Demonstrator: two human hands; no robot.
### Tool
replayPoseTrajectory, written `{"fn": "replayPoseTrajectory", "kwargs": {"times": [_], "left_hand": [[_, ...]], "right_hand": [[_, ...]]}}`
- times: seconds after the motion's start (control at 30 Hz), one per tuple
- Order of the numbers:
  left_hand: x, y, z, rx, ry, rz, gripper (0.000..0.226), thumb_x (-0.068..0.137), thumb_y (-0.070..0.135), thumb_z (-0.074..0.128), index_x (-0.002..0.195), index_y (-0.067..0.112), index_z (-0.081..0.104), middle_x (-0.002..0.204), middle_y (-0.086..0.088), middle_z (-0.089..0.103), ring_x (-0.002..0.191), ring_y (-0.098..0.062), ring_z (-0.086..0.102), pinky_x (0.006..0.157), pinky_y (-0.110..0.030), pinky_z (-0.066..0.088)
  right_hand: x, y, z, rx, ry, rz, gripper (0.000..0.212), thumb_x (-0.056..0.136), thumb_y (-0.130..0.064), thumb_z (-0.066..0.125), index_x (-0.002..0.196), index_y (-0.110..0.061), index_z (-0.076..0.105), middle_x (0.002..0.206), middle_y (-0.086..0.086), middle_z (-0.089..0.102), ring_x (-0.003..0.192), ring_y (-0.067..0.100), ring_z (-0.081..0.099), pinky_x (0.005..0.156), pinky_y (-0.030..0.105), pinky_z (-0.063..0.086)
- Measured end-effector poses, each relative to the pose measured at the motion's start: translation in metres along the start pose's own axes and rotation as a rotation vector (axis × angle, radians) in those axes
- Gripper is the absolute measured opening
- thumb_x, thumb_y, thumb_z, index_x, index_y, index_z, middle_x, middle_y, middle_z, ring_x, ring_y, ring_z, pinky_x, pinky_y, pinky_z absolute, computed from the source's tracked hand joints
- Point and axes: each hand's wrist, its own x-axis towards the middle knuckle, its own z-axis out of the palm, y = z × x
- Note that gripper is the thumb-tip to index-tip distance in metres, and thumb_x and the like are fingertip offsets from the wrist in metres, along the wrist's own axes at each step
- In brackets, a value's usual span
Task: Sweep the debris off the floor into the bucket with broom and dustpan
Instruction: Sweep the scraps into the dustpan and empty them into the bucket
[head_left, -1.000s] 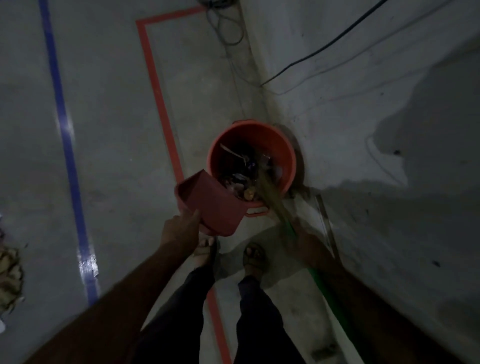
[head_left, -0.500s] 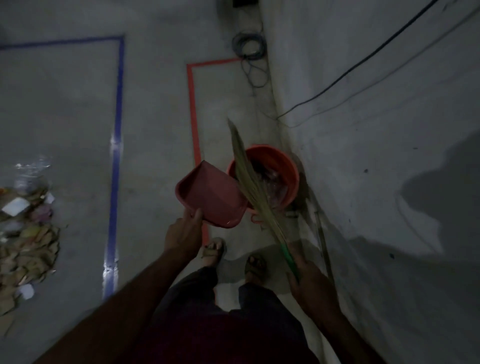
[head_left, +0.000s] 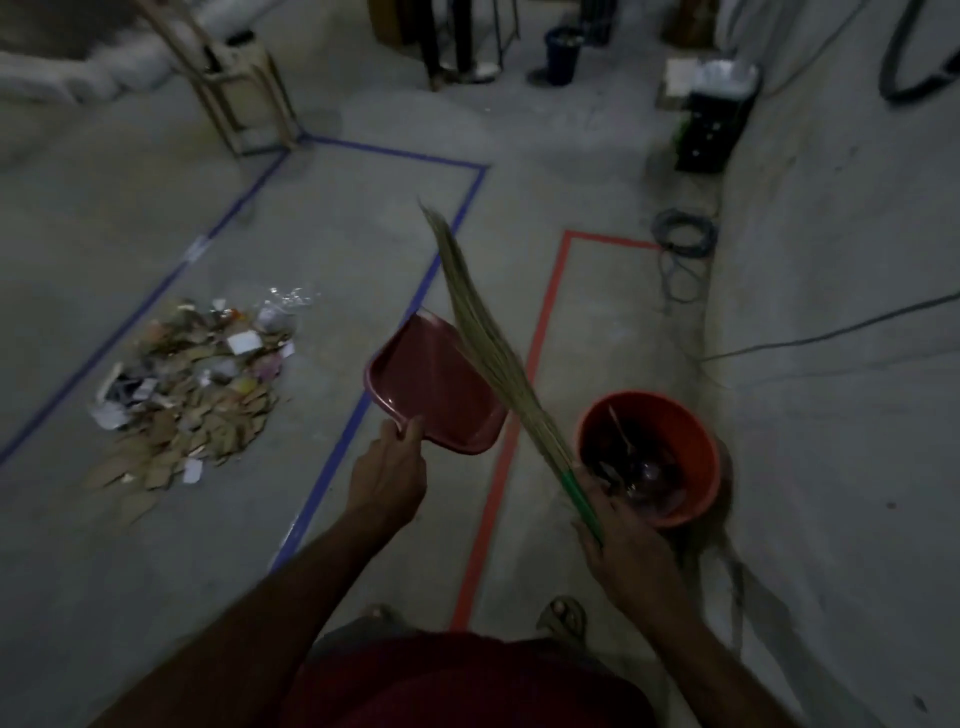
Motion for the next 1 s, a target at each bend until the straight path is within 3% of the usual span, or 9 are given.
{"fn": "replayPoseTrajectory", "kwargs": {"times": [0.17,0.27,0.43,0.57,0.7,0.83,0.93,1.0], "left_hand": [[-0.02,-0.088,-0.018,-0.034,0.081,-0.136,0.042,0.098,0.016,0.047,0.138,0.022,0.041,0.113,-0.009,0.047,0.081,-0.031,0.059,0.059,-0.036,0.038],[-0.04,-0.154,-0.027,-0.037,0.061,-0.239,0.039,0.097,0.014,0.048,0.134,0.021,0.041,0.115,-0.01,0.046,0.082,-0.033,0.062,0.06,-0.036,0.039],[-0.082,-0.276,-0.025,-0.126,0.06,-0.377,0.044,0.094,0.007,0.052,0.135,0.018,0.04,0.125,-0.014,0.046,0.089,-0.03,0.065,0.063,-0.037,0.047],[-0.115,-0.357,-0.027,-0.164,0.084,-0.479,0.044,0.096,0.01,0.056,0.137,0.019,0.041,0.123,-0.011,0.047,0.088,-0.027,0.065,0.06,-0.033,0.041],[-0.14,-0.419,-0.022,-0.213,0.106,-0.575,0.031,0.096,0.011,0.054,0.125,0.018,0.044,0.116,-0.009,0.047,0.083,-0.024,0.064,0.06,-0.036,0.05],[-0.154,-0.456,-0.013,-0.236,0.103,-0.675,0.032,0.097,0.011,0.053,0.128,0.019,0.045,0.115,-0.008,0.05,0.079,-0.021,0.06,0.06,-0.032,0.045],[-0.156,-0.481,-0.004,-0.192,0.101,-0.71,0.031,0.093,0.014,0.062,0.123,0.017,0.052,0.1,-0.009,0.056,0.062,-0.018,0.048,0.052,-0.03,0.038],[-0.151,-0.498,0.003,-0.129,0.074,-0.708,0.036,0.076,0.009,0.079,0.107,0.015,0.061,0.082,-0.008,0.057,0.05,-0.019,0.048,0.044,-0.026,0.031]], "right_hand": [[0.034,-0.075,0.024,-0.127,-0.044,-0.13,0.081,0.097,-0.038,0.052,0.156,-0.044,-0.003,0.087,0.001,0.052,0.064,0.017,0.05,0.052,0.039,0.051],[0.049,-0.132,0.046,-0.149,-0.102,-0.143,0.087,0.092,-0.029,0.065,0.158,-0.037,0.008,0.08,-0.002,0.044,0.054,0.016,0.045,0.043,0.037,0.048],[0.061,-0.238,0.091,-0.15,-0.181,-0.189,0.078,0.095,-0.034,0.06,0.157,-0.04,0.013,0.09,-0.001,0.048,0.058,0.018,0.051,0.05,0.037,0.049],[0.067,-0.297,0.135,-0.169,-0.245,-0.219,0.083,0.088,-0.03,0.07,0.156,-0.035,0.023,0.083,-0.003,0.043,0.05,0.015,0.044,0.04,0.032,0.038],[0.076,-0.345,0.158,-0.2,-0.327,-0.261,0.085,0.089,-0.028,0.069,0.156,-0.039,0.018,0.084,-0.007,0.04,0.05,0.007,0.038,0.04,0.017,0.024],[0.102,-0.377,0.175,-0.275,-0.344,-0.344,0.078,0.097,-0.033,0.055,0.154,-0.043,0.003,0.09,-0.006,0.04,0.054,0.009,0.043,0.043,0.02,0.031],[0.131,-0.398,0.194,-0.281,-0.376,-0.353,0.074,0.098,-0.035,0.052,0.156,-0.042,0.007,0.091,-0.005,0.04,0.055,0.01,0.043,0.047,0.025,0.037],[0.153,-0.414,0.208,-0.285,-0.396,-0.374,0.071,0.1,-0.038,0.046,0.156,-0.044,0.003,0.094,-0.005,0.039,0.06,0.01,0.042,0.053,0.026,0.036]]}}
